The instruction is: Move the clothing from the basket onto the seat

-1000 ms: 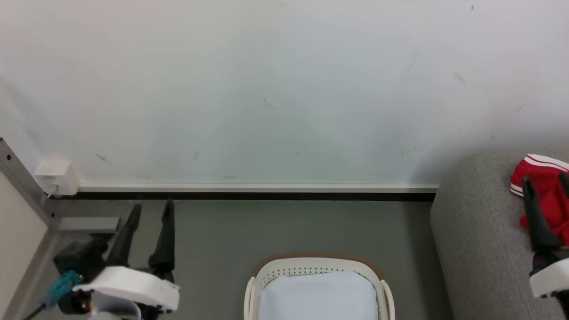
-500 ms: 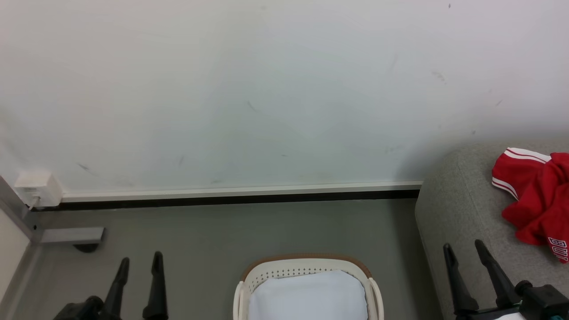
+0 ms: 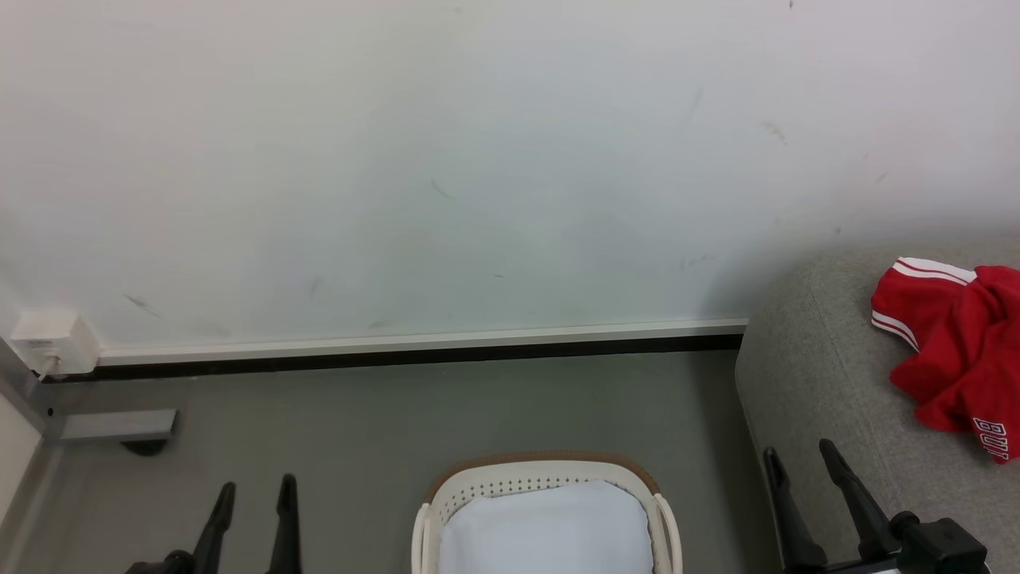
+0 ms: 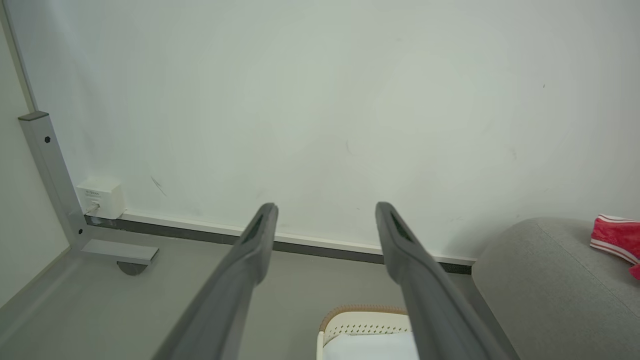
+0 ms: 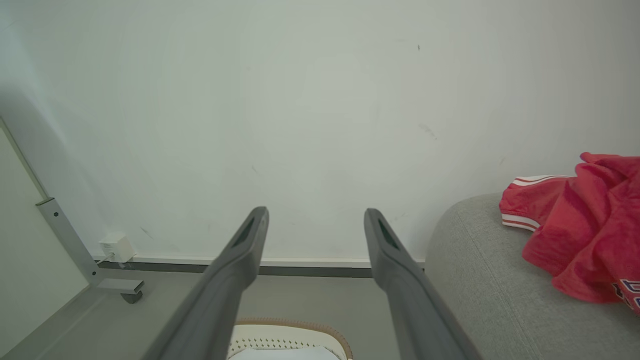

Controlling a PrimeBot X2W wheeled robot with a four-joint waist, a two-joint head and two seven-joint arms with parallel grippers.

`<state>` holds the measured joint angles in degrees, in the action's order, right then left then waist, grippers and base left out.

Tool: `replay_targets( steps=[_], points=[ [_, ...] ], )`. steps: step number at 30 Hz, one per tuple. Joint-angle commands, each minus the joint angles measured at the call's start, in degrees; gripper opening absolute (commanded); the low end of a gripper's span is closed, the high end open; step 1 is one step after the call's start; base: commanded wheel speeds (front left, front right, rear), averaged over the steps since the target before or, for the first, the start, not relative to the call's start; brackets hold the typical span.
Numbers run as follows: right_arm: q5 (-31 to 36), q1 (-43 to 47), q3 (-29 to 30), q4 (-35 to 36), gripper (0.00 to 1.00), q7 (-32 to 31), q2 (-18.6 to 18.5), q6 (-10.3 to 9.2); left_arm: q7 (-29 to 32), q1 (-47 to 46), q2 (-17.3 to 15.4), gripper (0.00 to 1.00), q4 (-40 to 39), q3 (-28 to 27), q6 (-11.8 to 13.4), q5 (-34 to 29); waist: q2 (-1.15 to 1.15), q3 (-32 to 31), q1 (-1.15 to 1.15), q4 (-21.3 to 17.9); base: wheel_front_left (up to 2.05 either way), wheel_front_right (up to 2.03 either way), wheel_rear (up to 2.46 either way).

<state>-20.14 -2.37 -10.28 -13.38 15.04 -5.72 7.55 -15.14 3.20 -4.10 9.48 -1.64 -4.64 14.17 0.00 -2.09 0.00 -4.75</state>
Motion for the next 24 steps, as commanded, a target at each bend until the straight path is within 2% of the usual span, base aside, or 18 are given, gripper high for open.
replay_targets(
  steps=[1, 15, 16, 19, 24],
  points=[
    [0.6, -0.8, 0.2, -0.3, 1.0, 0.2, -0.1, -0.13, 0.0, -0.1, 0.3, 1.0, 0.4, -0.4, -0.4, -0.9, 0.0, 0.0, 0.0, 0.0, 0.0, 0.0, 0.0],
    [0.1, -1.1, -0.3, -1.2, 1.0, 0.2, 0.3, -0.13, 0.0, -1.2, 1.0, 1.0, 1.8, -2.4, -2.0, -1.9, 0.0, -0.1, 0.0, 0.2, 0.0, 0.0, 0.0],
    [0.1, -0.9, -0.3, -1.1, 0.0, 0.0, 0.3, 0.0, 0.0, -0.8, 1.2, 0.0, 1.7, -2.1, -1.9, -1.8, 0.0, -0.1, 0.0, 0.2, 0.0, 0.0, 0.0],
    [-0.2, -0.1, -0.5, -2.2, 0.0, -0.2, 0.4, 0.0, 0.1, -0.3, 1.5, 0.0, 3.0, -1.9, -1.9, -1.7, 0.0, 0.0, 0.0, 0.2, 0.0, 0.0, 0.0],
    [-5.4, -0.3, 0.6, -2.0, 0.0, -1.6, 0.5, 0.0, 2.2, -1.6, 1.5, 0.0, 3.8, -2.8, -2.0, 3.8, 0.0, 0.0, 0.0, 0.4, 0.0, 0.0, 0.0]
  ],
)
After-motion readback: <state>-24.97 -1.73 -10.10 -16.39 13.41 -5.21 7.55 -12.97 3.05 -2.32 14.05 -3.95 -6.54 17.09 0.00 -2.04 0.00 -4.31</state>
